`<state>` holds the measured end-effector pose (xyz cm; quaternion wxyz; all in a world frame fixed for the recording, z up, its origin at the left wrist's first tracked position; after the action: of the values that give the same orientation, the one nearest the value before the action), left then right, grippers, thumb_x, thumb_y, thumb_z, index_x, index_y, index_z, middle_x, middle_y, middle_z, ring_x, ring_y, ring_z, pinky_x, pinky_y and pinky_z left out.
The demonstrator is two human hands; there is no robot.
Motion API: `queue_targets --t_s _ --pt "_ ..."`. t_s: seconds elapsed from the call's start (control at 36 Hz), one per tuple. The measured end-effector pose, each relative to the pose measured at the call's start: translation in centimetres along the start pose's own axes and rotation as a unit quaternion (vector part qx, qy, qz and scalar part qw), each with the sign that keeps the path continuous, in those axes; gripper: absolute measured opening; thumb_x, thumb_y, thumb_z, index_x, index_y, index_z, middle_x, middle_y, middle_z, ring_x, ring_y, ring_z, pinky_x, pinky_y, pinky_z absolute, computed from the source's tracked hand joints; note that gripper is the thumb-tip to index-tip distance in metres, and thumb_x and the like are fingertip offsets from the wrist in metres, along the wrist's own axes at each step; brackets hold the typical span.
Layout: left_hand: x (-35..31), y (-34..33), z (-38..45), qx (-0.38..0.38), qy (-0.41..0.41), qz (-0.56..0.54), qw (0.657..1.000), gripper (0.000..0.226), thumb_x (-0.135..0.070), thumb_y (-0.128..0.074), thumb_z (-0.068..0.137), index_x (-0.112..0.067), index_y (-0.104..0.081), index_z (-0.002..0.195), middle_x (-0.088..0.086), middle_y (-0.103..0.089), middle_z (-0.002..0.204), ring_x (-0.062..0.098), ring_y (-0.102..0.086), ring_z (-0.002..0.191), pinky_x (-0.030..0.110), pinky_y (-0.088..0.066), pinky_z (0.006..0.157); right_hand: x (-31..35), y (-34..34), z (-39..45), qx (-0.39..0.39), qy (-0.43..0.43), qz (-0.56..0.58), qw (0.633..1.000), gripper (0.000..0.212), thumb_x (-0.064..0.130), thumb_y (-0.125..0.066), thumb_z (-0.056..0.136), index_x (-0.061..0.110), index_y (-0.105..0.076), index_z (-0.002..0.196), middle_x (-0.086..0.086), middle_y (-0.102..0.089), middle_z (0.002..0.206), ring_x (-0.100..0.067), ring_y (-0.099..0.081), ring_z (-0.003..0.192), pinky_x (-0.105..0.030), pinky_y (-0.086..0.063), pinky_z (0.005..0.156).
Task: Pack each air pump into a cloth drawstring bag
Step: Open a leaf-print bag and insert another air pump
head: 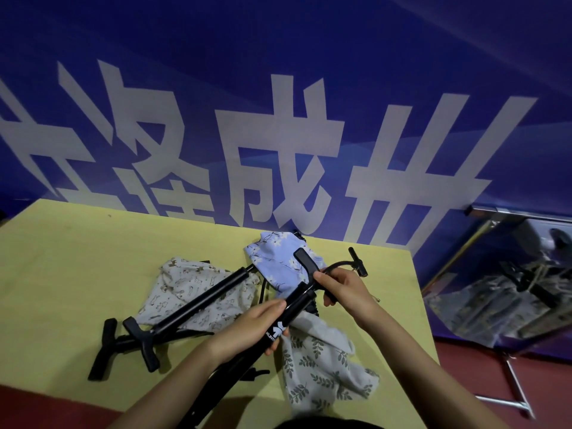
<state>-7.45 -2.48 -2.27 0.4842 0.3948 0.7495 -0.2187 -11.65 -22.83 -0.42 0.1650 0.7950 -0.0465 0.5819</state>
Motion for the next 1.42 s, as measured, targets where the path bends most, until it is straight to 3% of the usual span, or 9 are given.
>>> queue_targets --t_s 0.14,0.28,0.5,0.67,0.81,0.97,1.17,1.33,1.42 --pt "-0.1 0.0 -0.1 0.003 -0.011 -0.006 1.000 0.034 -0.042 -0.046 0.098 -0.036 -0.050 0.131 0.003 -0.064 0.091 0.016 -0.059 0.067 0.028 -0.049 0.063 0.5 0.0 -0.4 -0.029 0.004 -0.005 1.000 0.034 0.030 -0.066 0.090 0.001 -0.065 0.072 0.007 -0.058 0.045 -0.012 -0.043 0.040 -0.016 -0.039 0.048" --pt "-0.6 0.1 0.4 -0.022 -0.042 0.013 0.999 0.028 -0.033 -0.049 0.099 -0.035 -0.053 0.127 0.002 -0.062 0.089 0.013 -0.058 0.063 0.029 -0.049 0.061 0.0 -0.1 -0.1 -0.083 -0.002 0.063 0.995 0.036 0.038 -0.061 0.091 0.004 -0.071 0.086 -0.006 -0.071 0.070 -0.016 -0.055 0.054 -0.025 -0.045 0.055" --pt "-4.1 2.7 2.1 -0.257 -0.135 -0.145 0.946 0.015 -0.030 -0.045 0.101 -0.022 -0.058 0.100 0.004 -0.060 0.073 0.017 -0.052 0.048 0.025 -0.044 0.045 -2.1 0.4 0.3 -0.097 -0.106 0.110 0.984 0.041 0.040 -0.040 0.101 0.009 -0.067 0.101 -0.005 -0.066 0.078 -0.016 -0.061 0.070 -0.029 -0.046 0.064" --pt "-5.2 5.3 3.1 -0.345 -0.151 -0.224 0.899 0.038 -0.045 -0.044 0.099 -0.012 -0.051 0.116 0.007 -0.057 0.073 0.021 -0.055 0.056 0.032 -0.047 0.056 -4.7 -0.9 -1.3 -0.035 -0.150 0.047 0.987 0.039 0.041 -0.044 0.100 0.010 -0.067 0.091 -0.005 -0.062 0.078 -0.018 -0.058 0.071 -0.027 -0.046 0.066" --pt "-4.9 5.8 2.8 -0.364 -0.168 -0.257 0.879 0.034 -0.041 -0.043 0.100 -0.014 -0.050 0.119 0.003 -0.056 0.072 0.014 -0.055 0.054 0.030 -0.048 0.054 -6.7 -1.4 -2.1 0.016 -0.208 0.067 0.976 0.051 0.052 -0.045 0.096 0.005 -0.065 0.106 -0.014 -0.072 0.093 -0.023 -0.066 0.078 -0.026 -0.050 0.061" --pt "-4.2 6.0 2.6 -0.366 -0.168 -0.278 0.872 0.035 -0.041 -0.043 0.100 -0.013 -0.051 0.121 -0.001 -0.058 0.069 0.014 -0.055 0.054 0.031 -0.048 0.056 -9.1 -2.5 -2.8 0.201 -0.277 0.091 0.935 0.059 0.055 -0.044 0.096 0.002 -0.057 0.117 -0.017 -0.071 0.089 -0.026 -0.068 0.071 -0.030 -0.054 0.062" --pt "-4.1 5.9 2.8 -0.358 -0.173 -0.301 0.867 0.040 -0.040 -0.041 0.101 -0.012 -0.047 0.130 -0.003 -0.059 0.073 0.013 -0.056 0.057 0.026 -0.051 0.053 -8.7 -3.4 -2.0 0.054 -0.174 0.296 0.938 0.016 0.009 -0.050 0.098 -0.005 -0.048 0.105 -0.012 -0.053 0.077 -0.023 -0.058 0.069 -0.031 -0.051 0.068" --pt "-3.8 5.6 3.0 -0.305 -0.141 -0.331 0.882 0.052 -0.052 -0.039 0.098 -0.005 -0.056 0.112 0.007 -0.057 0.075 0.017 -0.057 0.060 0.026 -0.052 0.053 -7.9 -4.1 -2.4 0.020 -0.164 0.412 0.896 0.023 0.000 -0.050 0.094 -0.009 -0.059 0.113 -0.022 -0.063 0.113 -0.029 -0.063 0.106 -0.024 -0.058 0.075" --pt "-3.8 4.9 3.0 -0.282 -0.118 -0.343 0.888 0.053 -0.056 -0.037 0.096 -0.009 -0.061 0.095 0.005 -0.058 0.070 0.015 -0.057 0.058 0.025 -0.049 0.052 -7.0 -4.6 -2.9 0.043 -0.135 0.398 0.907 0.022 0.002 -0.049 0.095 -0.005 -0.067 0.106 -0.020 -0.066 0.118 -0.025 -0.065 0.104 -0.023 -0.056 0.078"
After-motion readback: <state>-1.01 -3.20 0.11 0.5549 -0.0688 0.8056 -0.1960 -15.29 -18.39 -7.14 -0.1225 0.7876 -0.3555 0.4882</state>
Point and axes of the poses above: each hand's wrist, its own z-axis towards the middle knuckle, its own y-axis out of the back of the hand, x = y × z, the point moved 2 cm from there along z, towards the middle knuckle
